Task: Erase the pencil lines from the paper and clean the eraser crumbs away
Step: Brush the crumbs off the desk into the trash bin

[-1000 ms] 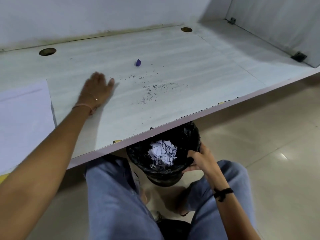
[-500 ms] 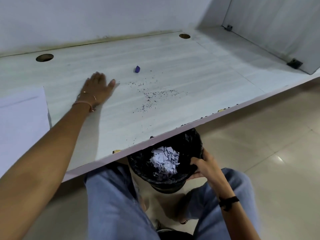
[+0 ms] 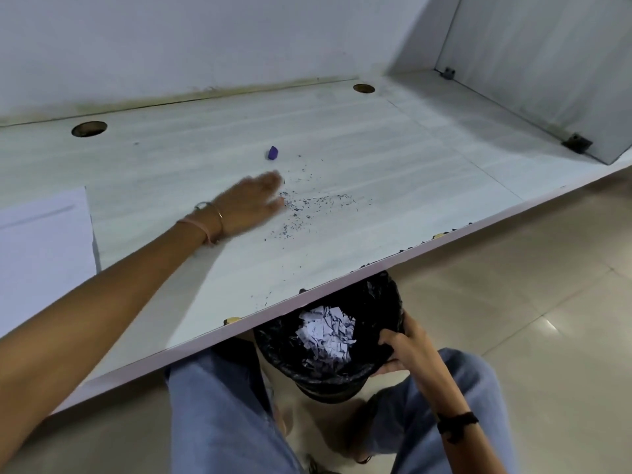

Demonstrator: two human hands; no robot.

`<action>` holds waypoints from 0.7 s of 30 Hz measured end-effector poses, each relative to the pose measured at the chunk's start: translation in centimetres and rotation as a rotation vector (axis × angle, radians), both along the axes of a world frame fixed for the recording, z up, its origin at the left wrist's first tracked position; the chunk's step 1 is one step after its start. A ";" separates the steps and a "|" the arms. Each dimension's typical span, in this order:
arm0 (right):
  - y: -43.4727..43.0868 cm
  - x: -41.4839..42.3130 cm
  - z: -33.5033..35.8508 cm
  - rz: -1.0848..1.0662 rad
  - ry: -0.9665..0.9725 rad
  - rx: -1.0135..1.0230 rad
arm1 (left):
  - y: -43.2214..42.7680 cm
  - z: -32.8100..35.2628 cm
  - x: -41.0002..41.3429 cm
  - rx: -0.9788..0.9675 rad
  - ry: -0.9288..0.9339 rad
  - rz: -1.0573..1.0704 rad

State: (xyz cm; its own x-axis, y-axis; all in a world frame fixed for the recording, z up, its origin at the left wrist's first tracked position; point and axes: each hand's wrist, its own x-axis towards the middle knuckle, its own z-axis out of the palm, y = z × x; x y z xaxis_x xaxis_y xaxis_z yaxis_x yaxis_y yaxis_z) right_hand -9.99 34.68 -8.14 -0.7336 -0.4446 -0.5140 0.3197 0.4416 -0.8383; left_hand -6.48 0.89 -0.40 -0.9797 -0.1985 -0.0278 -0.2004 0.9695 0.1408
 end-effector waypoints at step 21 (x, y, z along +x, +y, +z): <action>0.9 -0.8 0.7 -0.052 0.067 0.061 | -0.9 -0.2 -10.6 0.015 0.002 -0.020</action>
State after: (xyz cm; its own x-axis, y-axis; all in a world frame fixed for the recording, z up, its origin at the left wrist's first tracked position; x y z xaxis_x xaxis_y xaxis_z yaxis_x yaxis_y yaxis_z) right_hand -10.82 35.59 -7.48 -0.7887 -0.3739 -0.4881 0.2878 0.4770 -0.8304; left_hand -17.12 -0.04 -0.58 -0.9836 -0.1779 -0.0290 -0.1803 0.9712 0.1559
